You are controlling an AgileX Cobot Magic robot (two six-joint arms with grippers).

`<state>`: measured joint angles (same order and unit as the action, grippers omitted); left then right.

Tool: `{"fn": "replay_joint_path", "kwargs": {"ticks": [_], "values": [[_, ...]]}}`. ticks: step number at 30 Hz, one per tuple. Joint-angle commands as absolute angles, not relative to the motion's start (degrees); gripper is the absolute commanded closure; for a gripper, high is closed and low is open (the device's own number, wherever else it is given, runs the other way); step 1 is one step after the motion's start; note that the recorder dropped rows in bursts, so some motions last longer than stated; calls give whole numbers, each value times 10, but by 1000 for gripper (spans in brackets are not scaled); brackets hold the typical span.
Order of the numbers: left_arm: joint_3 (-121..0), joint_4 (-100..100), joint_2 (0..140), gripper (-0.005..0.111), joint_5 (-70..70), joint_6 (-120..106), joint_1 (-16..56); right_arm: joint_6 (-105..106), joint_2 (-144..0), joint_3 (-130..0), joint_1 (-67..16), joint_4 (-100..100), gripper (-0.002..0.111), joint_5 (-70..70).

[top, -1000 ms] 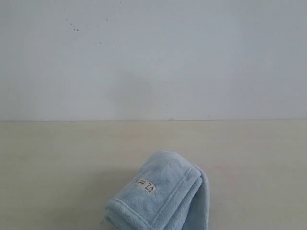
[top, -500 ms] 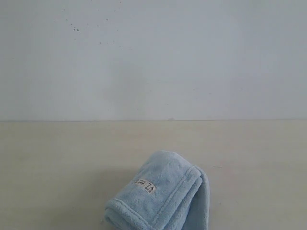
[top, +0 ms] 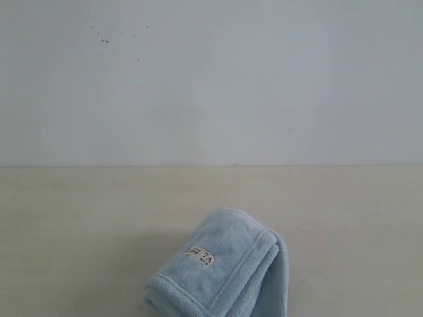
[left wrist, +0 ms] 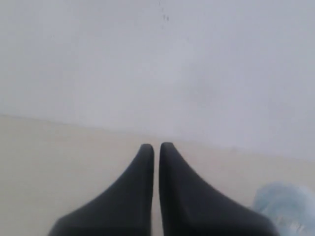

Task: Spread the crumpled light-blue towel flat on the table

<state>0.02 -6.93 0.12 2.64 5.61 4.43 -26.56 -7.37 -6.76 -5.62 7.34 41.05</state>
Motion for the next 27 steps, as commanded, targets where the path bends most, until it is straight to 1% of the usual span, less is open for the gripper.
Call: {"fn": "replay_joint_path", "kwargs": {"ticks": [1,4,7,10,12,14,17,18,20,21,25,27], "values": [[0,-147,0,103,-88,160,46,-248,-200,-121,-52,57,106,409],[0,-146,0,103,-128,163,46,-247,-298,-159,-52,-29,106,392],[0,-146,0,103,-132,177,46,-263,-402,-186,-52,-167,106,327],[0,-143,0,103,-77,185,46,-366,-531,-196,-52,-246,106,244],[0,-120,0,103,-14,173,46,-418,-616,-196,-52,-247,106,205],[0,-89,0,103,32,147,46,-472,-671,-196,-52,-250,106,173],[0,-88,0,103,15,147,46,-595,-721,-196,-80,-326,106,80],[0,-88,0,103,12,147,46,-630,-722,-194,-104,-384,106,30],[0,-90,5,103,25,161,46,-661,-716,-187,-172,-418,106,-31],[0,-100,17,103,37,172,47,-657,-708,-182,-226,-414,106,-54],[0,-146,71,103,60,174,73,-562,-682,-182,-404,-382,106,-139],[0,-146,105,103,53,158,98,-518,-675,-199,-480,-342,106,-218]]}}
